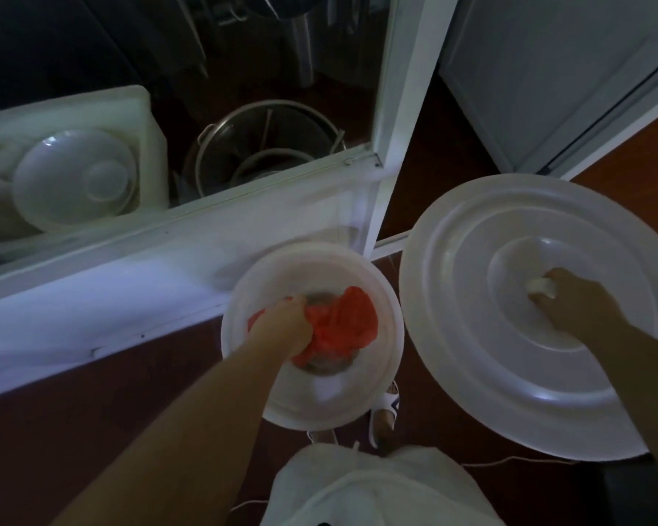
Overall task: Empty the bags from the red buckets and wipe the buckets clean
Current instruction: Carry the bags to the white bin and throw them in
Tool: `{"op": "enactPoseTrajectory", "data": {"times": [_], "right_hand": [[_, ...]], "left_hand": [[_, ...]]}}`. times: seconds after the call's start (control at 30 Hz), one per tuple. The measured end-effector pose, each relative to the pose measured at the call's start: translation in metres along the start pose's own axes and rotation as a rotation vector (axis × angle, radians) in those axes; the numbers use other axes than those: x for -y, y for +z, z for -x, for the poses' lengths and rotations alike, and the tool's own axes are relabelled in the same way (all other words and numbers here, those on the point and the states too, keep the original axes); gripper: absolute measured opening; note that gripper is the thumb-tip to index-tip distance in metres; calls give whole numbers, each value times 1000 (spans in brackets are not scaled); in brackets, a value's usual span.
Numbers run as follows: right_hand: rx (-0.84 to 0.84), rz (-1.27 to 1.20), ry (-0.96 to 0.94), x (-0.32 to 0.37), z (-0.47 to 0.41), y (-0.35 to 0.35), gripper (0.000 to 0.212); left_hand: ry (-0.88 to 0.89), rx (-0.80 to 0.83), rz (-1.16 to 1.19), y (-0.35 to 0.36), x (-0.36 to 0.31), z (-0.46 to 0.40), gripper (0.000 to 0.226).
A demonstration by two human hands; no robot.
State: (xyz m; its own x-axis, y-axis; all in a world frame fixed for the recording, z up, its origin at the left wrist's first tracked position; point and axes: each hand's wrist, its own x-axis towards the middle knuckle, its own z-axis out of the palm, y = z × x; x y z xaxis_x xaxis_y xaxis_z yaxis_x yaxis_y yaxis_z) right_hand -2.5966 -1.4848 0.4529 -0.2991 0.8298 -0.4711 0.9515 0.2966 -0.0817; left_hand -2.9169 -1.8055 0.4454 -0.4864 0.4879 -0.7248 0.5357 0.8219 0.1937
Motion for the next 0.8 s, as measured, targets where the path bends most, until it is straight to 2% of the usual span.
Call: {"op": "enactPoseTrajectory", "data": {"times": [0.1,0.37,0.6,0.8], "right_hand": [[33,15,-24,10,-2,6,43],[85,109,-182,70,8,37,44],[155,269,-394,166,37,121,45],[227,281,-439,242,51,203,42]], "left_hand": [[16,-92,-34,0,11,4,54],[-19,-216,-84,16,55,17,59],[-112,-269,54,71,118,27,66],[-186,-283,176,110,164,15,66]]}}
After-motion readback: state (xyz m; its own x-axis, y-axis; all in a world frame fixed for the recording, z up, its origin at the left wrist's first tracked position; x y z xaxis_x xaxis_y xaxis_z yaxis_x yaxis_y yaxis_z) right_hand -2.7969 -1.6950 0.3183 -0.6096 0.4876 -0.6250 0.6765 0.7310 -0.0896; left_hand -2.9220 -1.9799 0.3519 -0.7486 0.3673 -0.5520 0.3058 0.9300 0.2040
